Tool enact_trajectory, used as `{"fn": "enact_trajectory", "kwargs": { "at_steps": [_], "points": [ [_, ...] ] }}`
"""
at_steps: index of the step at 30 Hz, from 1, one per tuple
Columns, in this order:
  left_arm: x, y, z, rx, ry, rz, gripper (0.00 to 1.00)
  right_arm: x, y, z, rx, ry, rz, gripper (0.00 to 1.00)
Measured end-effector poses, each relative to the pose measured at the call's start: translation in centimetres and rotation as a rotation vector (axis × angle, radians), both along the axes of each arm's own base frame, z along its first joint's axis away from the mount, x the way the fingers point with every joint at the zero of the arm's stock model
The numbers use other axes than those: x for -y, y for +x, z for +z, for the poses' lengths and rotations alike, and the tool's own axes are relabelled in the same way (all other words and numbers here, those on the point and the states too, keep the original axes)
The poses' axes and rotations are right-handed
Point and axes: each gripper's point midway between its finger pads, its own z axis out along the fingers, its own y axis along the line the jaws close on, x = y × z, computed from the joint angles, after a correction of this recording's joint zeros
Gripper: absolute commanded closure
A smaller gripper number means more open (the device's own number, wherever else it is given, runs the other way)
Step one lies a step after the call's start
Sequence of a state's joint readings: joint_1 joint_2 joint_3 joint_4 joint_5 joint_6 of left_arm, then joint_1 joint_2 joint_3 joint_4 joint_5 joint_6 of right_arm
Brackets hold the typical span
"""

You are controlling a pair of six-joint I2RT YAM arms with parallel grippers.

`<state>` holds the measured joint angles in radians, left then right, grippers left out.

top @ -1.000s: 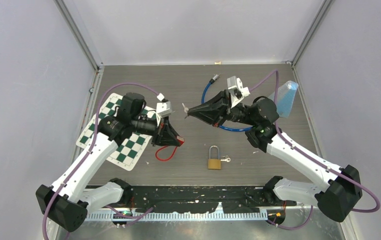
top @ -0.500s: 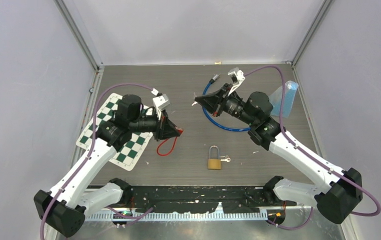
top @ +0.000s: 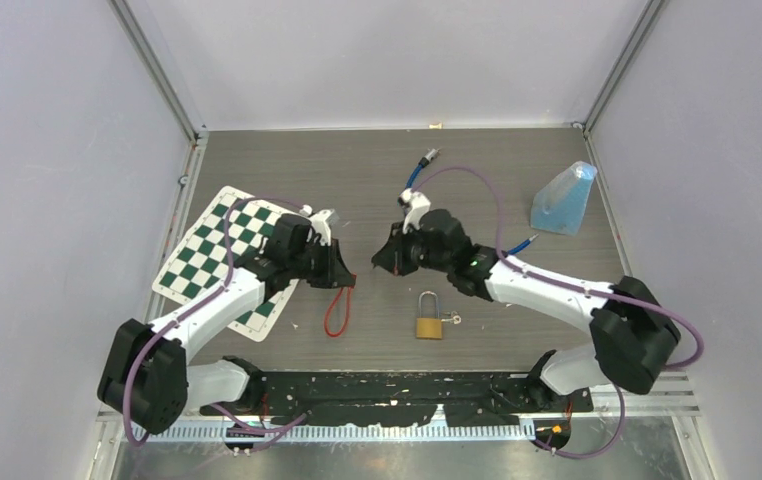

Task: Lock with the key
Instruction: Place the lock at the center of the board.

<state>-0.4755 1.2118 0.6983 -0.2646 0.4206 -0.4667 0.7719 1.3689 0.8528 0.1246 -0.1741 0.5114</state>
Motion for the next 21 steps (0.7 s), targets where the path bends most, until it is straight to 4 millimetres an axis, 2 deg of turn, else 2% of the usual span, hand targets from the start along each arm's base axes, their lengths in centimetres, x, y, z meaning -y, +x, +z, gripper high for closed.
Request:
{"fn": "enact_trajectory", "kwargs": {
  "at_steps": [3,6,9,13,15,19,21],
  "points": [
    [-0.8,0.6,-0.9,-0.006,0.034,0.050,1.00,-1.5,-2.3,-3.7,-0.061,-0.072,0.044,0.95],
    [-1.7,1.2,-1.7,-0.010,0.046,0.100,1.00,-2.6,-3.6,-5.7,-0.097,-0.105,0.070,0.95],
    [-3.0,1.4,-3.4,-0.030,0.081,0.156,1.00,-3.5,-4.6,-8.5,-0.141,-0.160,0.087,0.95],
    [-4.6,0.9,-5.7,-0.078,0.125,0.214,0.89,-4.6,-6.0,-12.1,-0.199,-0.218,0.117,0.95],
    [-5.0,0.9,-6.3,-0.089,0.139,0.230,0.83,-5.4,-6.5,-12.9,-0.218,-0.223,0.135,0.95],
    [-5.4,1.3,-6.8,-0.087,0.161,0.251,0.72,-7.5,-6.4,-13.2,-0.222,-0.198,0.181,0.95],
    [-5.7,1.5,-6.9,-0.081,0.175,0.262,0.63,-8.3,-6.4,-13.4,-0.227,-0.188,0.200,0.95]
  ]
}}
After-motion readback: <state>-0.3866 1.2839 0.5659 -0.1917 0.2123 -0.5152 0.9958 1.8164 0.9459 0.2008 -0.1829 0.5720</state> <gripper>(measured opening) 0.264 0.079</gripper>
